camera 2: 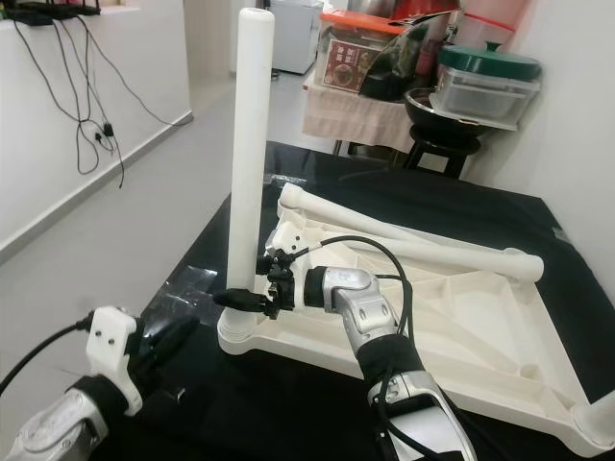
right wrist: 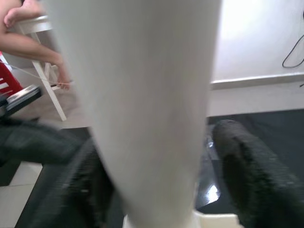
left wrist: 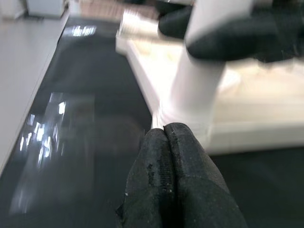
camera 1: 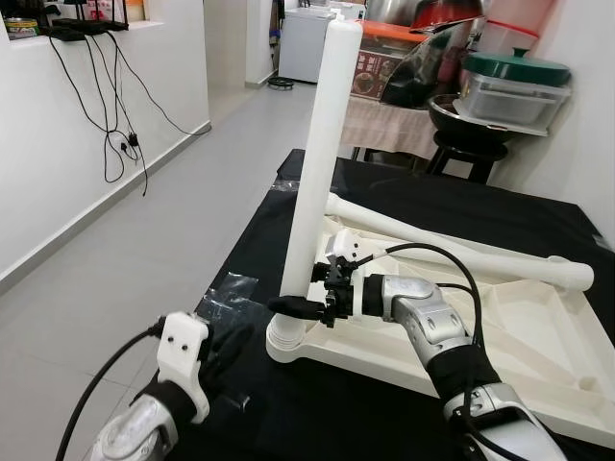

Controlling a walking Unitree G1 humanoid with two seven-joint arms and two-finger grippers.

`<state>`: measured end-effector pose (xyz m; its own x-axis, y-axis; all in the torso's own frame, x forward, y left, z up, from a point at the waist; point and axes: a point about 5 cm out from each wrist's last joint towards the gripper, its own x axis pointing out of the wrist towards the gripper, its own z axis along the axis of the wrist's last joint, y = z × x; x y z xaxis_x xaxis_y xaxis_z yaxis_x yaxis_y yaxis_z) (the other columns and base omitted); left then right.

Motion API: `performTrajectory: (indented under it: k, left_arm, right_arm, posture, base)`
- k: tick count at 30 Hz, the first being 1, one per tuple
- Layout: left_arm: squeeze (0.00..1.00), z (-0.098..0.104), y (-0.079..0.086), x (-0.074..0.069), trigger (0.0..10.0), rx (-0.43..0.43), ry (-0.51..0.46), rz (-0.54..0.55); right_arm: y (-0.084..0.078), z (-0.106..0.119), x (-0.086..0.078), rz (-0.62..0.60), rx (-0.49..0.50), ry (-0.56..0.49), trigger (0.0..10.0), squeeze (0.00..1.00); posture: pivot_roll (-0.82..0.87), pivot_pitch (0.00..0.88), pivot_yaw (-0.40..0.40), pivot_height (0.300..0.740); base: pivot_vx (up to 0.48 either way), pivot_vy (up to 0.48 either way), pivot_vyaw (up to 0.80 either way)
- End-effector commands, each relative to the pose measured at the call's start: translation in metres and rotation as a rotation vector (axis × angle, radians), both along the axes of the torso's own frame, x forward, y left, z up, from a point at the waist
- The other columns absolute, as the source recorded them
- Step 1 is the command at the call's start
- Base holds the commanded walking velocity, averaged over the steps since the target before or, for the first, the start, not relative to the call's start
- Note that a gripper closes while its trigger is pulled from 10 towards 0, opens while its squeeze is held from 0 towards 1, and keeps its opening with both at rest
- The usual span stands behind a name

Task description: Building children table

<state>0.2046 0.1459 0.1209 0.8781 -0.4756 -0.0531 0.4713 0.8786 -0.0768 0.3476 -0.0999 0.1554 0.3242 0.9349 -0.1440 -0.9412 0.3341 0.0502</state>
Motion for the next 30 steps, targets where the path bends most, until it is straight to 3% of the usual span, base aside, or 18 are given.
performTrajectory:
  k: [1, 7, 9, 10, 11, 12, 13, 14, 15, 16, 17, 19, 21, 26, 27, 30]
  left_arm:
    - [0.00, 0.000, -0.005, -0.003, 10.0, 0.020, 0.011, -0.015]
    - [0.00, -0.003, -0.008, -0.014, 10.0, 0.070, 0.011, -0.022]
    - [0.00, -0.002, -0.008, -0.014, 10.0, 0.069, 0.007, -0.020]
    - [0.00, -0.001, -0.008, -0.013, 10.0, 0.069, -0.003, -0.026]
    - [0.00, -0.001, -0.008, -0.013, 10.0, 0.069, -0.003, -0.026]
    - [0.00, 0.001, -0.007, -0.012, 10.0, 0.071, -0.017, -0.033]
    - [0.00, 0.003, -0.006, -0.010, 10.0, 0.069, -0.027, -0.037]
    - [0.00, 0.003, -0.006, -0.010, 10.0, 0.069, -0.027, -0.037]
    - [0.00, 0.004, -0.005, -0.008, 10.0, 0.068, -0.034, -0.040]
    - [0.00, 0.005, -0.004, -0.006, 10.0, 0.066, -0.037, -0.042]
    - [0.00, 0.005, -0.004, -0.006, 10.0, 0.066, -0.037, -0.042]
    - [0.00, 0.006, -0.003, -0.004, 10.0, 0.068, -0.043, -0.045]
    - [0.00, 0.006, -0.004, -0.003, 10.0, 0.064, -0.043, -0.049]
    - [0.00, 0.006, -0.005, -0.003, 10.0, 0.058, -0.043, -0.054]
    - [0.00, 0.006, -0.005, -0.002, 10.0, 0.051, -0.046, -0.048]
    - [0.00, 0.006, -0.005, -0.001, 10.0, 0.045, -0.048, -0.043]
  right_arm:
    - [-0.014, -0.001, 0.003, -0.053, 0.018, 0.001, 0.0, 0.00]
    - [-0.043, -0.007, -0.003, -0.145, 0.031, -0.020, 0.0, 0.00]
    - [-0.047, -0.009, -0.005, -0.162, 0.026, -0.022, 0.0, 0.00]
    - [-0.049, -0.013, -0.010, -0.253, 0.019, -0.017, 0.0, 0.00]
    - [-0.049, -0.013, -0.010, -0.253, 0.019, -0.017, 0.0, 0.00]
    - [-0.045, -0.022, -0.017, -0.504, -0.017, -0.014, 0.0, 0.00]
    - [-0.030, -0.038, -0.041, -0.701, -0.035, 0.065, 0.0, 0.00]
    - [-0.030, -0.038, -0.041, -0.701, -0.035, 0.065, 0.0, 0.00]
    - [-0.025, -0.045, -0.060, -0.850, -0.050, 0.126, 0.0, 0.00]
    - [-0.013, -0.047, -0.073, -0.867, -0.068, 0.136, 0.0, 0.00]
    - [-0.013, -0.047, -0.073, -0.867, -0.068, 0.136, 0.0, 0.00]
    - [-0.010, -0.034, -0.061, -0.860, -0.007, 0.042, 0.0, 0.00]
    - [-0.014, -0.035, -0.055, -0.854, -0.026, 0.016, 0.0, 0.00]
    - [-0.020, -0.040, -0.049, -0.849, -0.062, 0.023, 0.0, 0.00]
    - [-0.019, -0.042, -0.046, -0.821, -0.100, 0.025, 10.0, 0.00]
    - [-0.014, -0.037, -0.046, -0.772, -0.079, 0.032, 10.0, 0.00]
  posture:
    - [0.13, 0.000, -0.124, 0.740]
    - [0.12, 0.000, -0.115, 0.740]
    - [0.12, 0.000, -0.115, 0.740]
    - [0.10, 0.000, -0.122, 0.740]
    - [0.10, 0.000, -0.122, 0.740]
    - [0.09, 0.000, -0.125, 0.740]
    - [0.07, 0.000, -0.112, 0.740]
    - [0.07, 0.000, -0.112, 0.740]
    - [0.07, 0.000, -0.112, 0.740]
    - [0.07, 0.002, -0.099, 0.740]
    - [0.07, 0.002, -0.099, 0.740]
    - [0.05, 0.000, -0.080, 0.740]
    - [0.07, 0.000, -0.093, 0.740]
    - [0.08, 0.000, -0.096, 0.740]
    - [0.08, 0.000, -0.099, 0.740]
    - [0.08, 0.000, -0.101, 0.740]
  base:
    - [0.000, 0.000, 0.00]
    - [0.000, 0.000, 0.00]
    - [0.000, 0.000, 0.00]
    - [0.000, 0.000, 0.00]
    - [0.000, 0.000, 0.00]
    - [0.000, 0.000, 0.00]
    - [0.000, 0.000, 0.00]
    - [0.000, 0.000, 0.00]
    - [0.000, 0.000, 0.00]
    - [0.000, 0.000, 0.00]
    - [0.000, 0.000, 0.00]
    - [0.000, 0.000, 0.00]
    - [0.000, 0.000, 0.00]
    - [0.000, 0.000, 0.00]
    - [0.000, 0.000, 0.00]
    - [0.000, 0.000, 0.00]
